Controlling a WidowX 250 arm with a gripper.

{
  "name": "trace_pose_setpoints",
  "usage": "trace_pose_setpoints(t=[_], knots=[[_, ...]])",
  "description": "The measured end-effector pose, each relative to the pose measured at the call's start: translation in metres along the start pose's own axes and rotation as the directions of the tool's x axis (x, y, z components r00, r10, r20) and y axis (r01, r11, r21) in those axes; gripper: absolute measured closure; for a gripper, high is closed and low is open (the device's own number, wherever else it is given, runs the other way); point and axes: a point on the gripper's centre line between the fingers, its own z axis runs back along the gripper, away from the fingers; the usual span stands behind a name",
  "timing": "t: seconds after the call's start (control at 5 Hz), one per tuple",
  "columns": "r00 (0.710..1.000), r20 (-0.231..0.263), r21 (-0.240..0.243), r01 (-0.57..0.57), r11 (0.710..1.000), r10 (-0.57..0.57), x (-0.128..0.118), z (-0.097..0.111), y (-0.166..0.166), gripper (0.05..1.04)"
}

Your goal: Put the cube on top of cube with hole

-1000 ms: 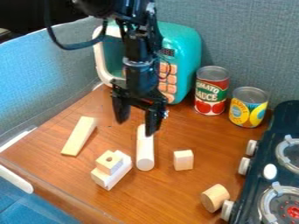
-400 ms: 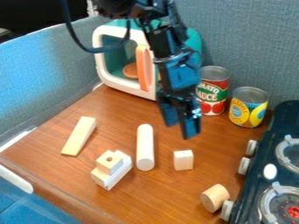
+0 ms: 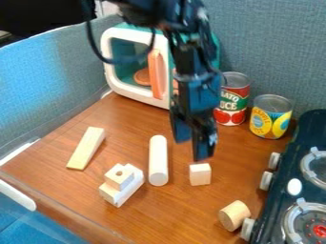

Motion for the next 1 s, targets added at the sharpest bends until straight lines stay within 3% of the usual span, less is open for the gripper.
trace_pose_setpoints(t=[0.2,0.4,0.8,1.0], knots=[[0.996,-0.08,0.117,0.046,0.992,-0.036,0.003,-0.027,0.007,0.085],[0.994,-0.1,0.137,0.065,0.988,-0.052,-0.003,-0.037,0.011,0.085],[0.997,-0.065,0.132,0.059,0.99,-0.051,-0.004,-0.041,0.014,0.085],[0.999,-0.02,0.073,0.034,0.997,-0.033,-0.006,-0.042,0.021,0.085]])
